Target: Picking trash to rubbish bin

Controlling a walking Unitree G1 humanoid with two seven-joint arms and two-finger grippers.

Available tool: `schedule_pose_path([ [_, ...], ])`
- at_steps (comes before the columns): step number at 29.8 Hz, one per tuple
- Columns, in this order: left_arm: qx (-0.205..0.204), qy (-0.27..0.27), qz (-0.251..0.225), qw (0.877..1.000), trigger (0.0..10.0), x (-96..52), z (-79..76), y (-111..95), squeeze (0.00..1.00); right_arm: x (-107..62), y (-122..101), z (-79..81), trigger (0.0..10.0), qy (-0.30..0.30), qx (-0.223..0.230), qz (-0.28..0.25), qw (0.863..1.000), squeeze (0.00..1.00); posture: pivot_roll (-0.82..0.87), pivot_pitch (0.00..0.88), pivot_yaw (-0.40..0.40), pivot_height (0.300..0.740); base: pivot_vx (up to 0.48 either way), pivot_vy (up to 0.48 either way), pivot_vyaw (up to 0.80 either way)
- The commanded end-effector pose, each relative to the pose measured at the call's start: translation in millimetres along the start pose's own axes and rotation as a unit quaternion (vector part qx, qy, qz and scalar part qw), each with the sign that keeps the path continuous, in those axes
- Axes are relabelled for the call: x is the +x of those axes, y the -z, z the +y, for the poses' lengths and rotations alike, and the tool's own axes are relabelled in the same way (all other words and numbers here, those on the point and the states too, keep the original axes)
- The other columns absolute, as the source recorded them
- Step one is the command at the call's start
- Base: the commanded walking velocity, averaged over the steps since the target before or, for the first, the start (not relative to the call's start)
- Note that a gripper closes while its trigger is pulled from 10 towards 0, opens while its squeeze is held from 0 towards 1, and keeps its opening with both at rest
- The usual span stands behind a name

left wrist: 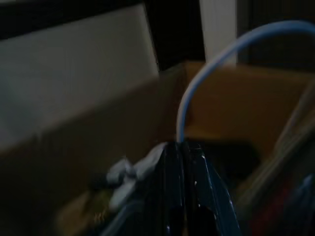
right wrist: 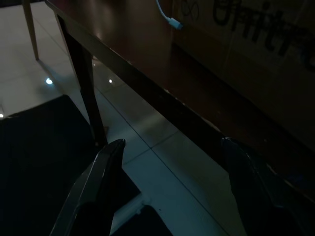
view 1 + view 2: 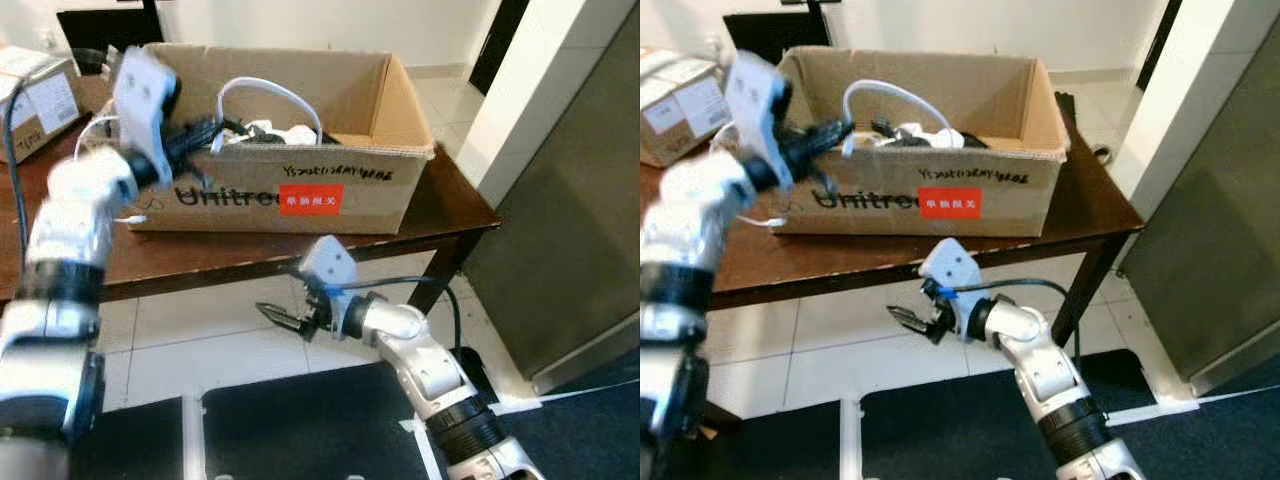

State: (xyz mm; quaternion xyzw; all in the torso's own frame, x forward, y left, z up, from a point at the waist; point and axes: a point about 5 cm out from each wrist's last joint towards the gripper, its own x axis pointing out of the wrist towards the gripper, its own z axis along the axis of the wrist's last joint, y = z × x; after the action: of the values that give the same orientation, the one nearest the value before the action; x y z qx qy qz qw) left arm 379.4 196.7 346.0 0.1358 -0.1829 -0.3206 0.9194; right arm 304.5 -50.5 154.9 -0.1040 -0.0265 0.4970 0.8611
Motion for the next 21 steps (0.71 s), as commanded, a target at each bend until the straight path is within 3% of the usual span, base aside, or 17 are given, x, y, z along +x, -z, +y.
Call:
schedule_pose_path([
  [1,-0.001,0.005,-0.002,1.000,0.0,2.2,5.7,-5,0.00,-1.8,-3,-0.8,10.0,-0.002,0.007,-0.009,1.000,0.00,0.01,0.144,0.008,0.740,0.000,0.000,0.00],
  [7,-0.003,-0.027,0.003,1.000,0.0,11.5,20.4,-22,0.00,-4.9,-27,3.9,10.0,-0.029,0.035,-0.060,0.997,0.00,0.01,0.137,0.018,0.740,0.000,0.000,0.00],
  [9,0.001,-0.038,0.014,0.999,0.0,11.7,22.3,-20,0.00,-5.0,-33,3.5,10.0,-0.029,0.037,-0.071,0.996,0.00,0.01,0.135,0.019,0.740,0.000,0.000,0.00],
  [10,0.011,-0.071,0.060,0.996,0.0,11.4,26.5,-7,0.00,-4.2,-55,-2.2,10.0,-0.014,0.046,-0.115,0.992,0.00,0.01,0.131,0.020,0.740,0.000,0.000,0.00],
  [12,0.011,-0.071,0.060,0.996,0.0,11.4,26.5,-7,0.00,-4.2,-55,-2.2,10.0,-0.014,0.046,-0.115,0.992,0.00,0.01,0.131,0.020,0.740,0.000,0.000,0.00],
  [13,0.010,-0.103,0.099,0.990,0.0,8.6,29.2,7,0.00,-3.5,-75,-10.1,10.0,0.007,0.051,-0.152,0.987,0.00,0.01,0.129,0.020,0.740,0.000,0.000,0.00],
  [14,0.010,-0.103,0.099,0.990,0.0,8.6,29.2,7,0.00,-3.5,-75,-10.1,10.0,0.007,0.051,-0.152,0.987,0.00,0.01,0.129,0.020,0.740,0.000,0.000,0.00],
  [17,0.042,-0.182,0.208,0.960,0.0,-6.4,33.6,47,0.00,-6.0,-124,-24.4,10.0,0.027,0.056,-0.237,0.970,0.00,0.01,0.127,0.018,0.740,0.000,0.000,0.00],
  [20,0.055,-0.192,0.236,0.951,0.0,-11.7,32.8,58,0.00,-6.9,-133,-25.7,10.0,0.024,0.052,-0.248,0.967,0.00,0.01,0.127,0.018,0.740,0.000,0.000,0.00],
  [21,0.072,-0.193,0.269,0.941,0.0,-17.8,30.2,72,0.00,-7.3,-140,-26.6,10.0,0.024,0.042,-0.253,0.966,0.00,0.00,0.130,0.017,0.740,0.000,0.000,0.00],
])
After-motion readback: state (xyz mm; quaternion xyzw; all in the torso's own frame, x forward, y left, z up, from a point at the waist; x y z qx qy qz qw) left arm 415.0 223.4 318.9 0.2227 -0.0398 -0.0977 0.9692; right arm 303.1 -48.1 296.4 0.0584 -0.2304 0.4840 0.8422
